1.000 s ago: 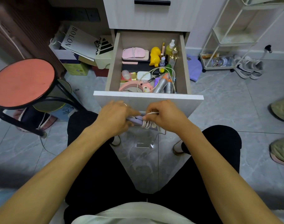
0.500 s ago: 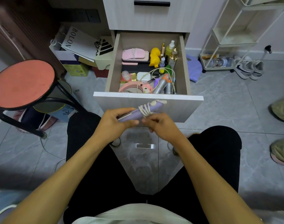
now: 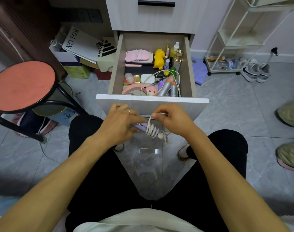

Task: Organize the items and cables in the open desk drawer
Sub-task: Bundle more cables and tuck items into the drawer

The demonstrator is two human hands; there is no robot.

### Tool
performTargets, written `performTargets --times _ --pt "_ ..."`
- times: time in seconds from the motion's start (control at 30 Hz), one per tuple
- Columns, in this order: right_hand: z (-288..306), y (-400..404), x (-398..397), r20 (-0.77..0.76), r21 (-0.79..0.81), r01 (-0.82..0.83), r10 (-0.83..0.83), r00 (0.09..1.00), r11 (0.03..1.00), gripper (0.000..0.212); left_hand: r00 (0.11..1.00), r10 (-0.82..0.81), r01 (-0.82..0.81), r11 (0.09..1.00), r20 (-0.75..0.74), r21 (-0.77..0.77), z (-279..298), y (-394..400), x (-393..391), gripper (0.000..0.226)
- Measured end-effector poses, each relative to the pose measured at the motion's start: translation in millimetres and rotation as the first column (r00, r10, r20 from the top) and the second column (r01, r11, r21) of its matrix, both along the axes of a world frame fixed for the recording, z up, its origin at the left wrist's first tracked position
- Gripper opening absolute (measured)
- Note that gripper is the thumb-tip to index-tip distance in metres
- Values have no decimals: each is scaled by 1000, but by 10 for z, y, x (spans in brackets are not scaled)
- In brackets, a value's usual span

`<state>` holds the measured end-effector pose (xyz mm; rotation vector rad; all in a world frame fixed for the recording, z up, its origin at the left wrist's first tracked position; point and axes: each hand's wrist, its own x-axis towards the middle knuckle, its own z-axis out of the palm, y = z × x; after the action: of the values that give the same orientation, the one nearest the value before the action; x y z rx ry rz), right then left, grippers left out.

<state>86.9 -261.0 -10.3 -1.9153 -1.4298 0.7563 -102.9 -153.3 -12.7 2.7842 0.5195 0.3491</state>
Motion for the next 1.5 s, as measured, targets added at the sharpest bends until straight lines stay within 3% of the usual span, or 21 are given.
performTargets --times 0.1,0.2,0.27,0.33,0.47,0.57,0.63,0.7,0.77,0.87,0.93,1.0,1.1,1.2,1.33,1.5 --pt "-99 -37 -8 -218 -68 -33 17 976 997 18 998 1 17 951 58 -309 57 -15 -43 39" --pt "-183 -155 -109 -237 -96 -34 10 971 995 45 973 224 -128 731 59 -671 98 -77 -98 42" --pt "-235 -217 -219 -248 -139 -1 -33 968 990 41 937 350 -234 639 6 -733 74 -105 -76 40" --pt "-282 -234 -329 -191 -141 -17 -10 981 990 26 903 428 -335 643 -39 -689 14 -116 -51 37" --pt "-290 -188 -402 151 -93 -93 106 983 991 33 876 477 -458 784 -66 -419 -120 -99 -36 36" --pt "-118 -94 -309 318 -20 -97 98 943 995 22 935 345 -354 915 -79 -195 -183 -104 -22 32" --pt "4 -1 -184 337 -34 -83 90 937 996 21 967 243 -251 961 -79 -119 -186 -98 -34 32" --pt "83 79 -92 333 -50 -103 114 936 993 22 989 123 -134 981 -86 -139 -150 -90 -51 33" --pt "106 115 -34 260 -81 -145 161 952 986 20 996 11 -33 965 -86 -261 -91 -82 -62 36" --pt "-3 52 9 -96 -79 -80 72 993 994 15 1000 -15 5 893 -18 -449 -2 -77 -105 40" --pt "-118 -24 2 -346 -78 5 -32 938 997 13 998 53 -28 815 26 -579 44 -64 -155 40" --pt "-229 -89 -71 -444 -75 14 -46 895 997 11 992 123 -66 700 29 -711 61 -70 -198 41" --pt "-318 -176 -248 -339 -122 75 -112 934 990 22 960 278 -147 571 22 -808 -14 -74 -172 43" --pt "-381 -195 -372 -285 -92 102 -124 950 991 28 886 464 -254 525 23 -812 -83 -80 -81 37" --pt "-366 -161 -454 29 -54 -14 16 999 998 34 830 558 -446 643 -19 -622 -54 -62 8 19" --pt "-207 -95 -335 207 -69 -100 112 972 993 21 913 391 -387 748 -113 -539 -39 -32 15 17"
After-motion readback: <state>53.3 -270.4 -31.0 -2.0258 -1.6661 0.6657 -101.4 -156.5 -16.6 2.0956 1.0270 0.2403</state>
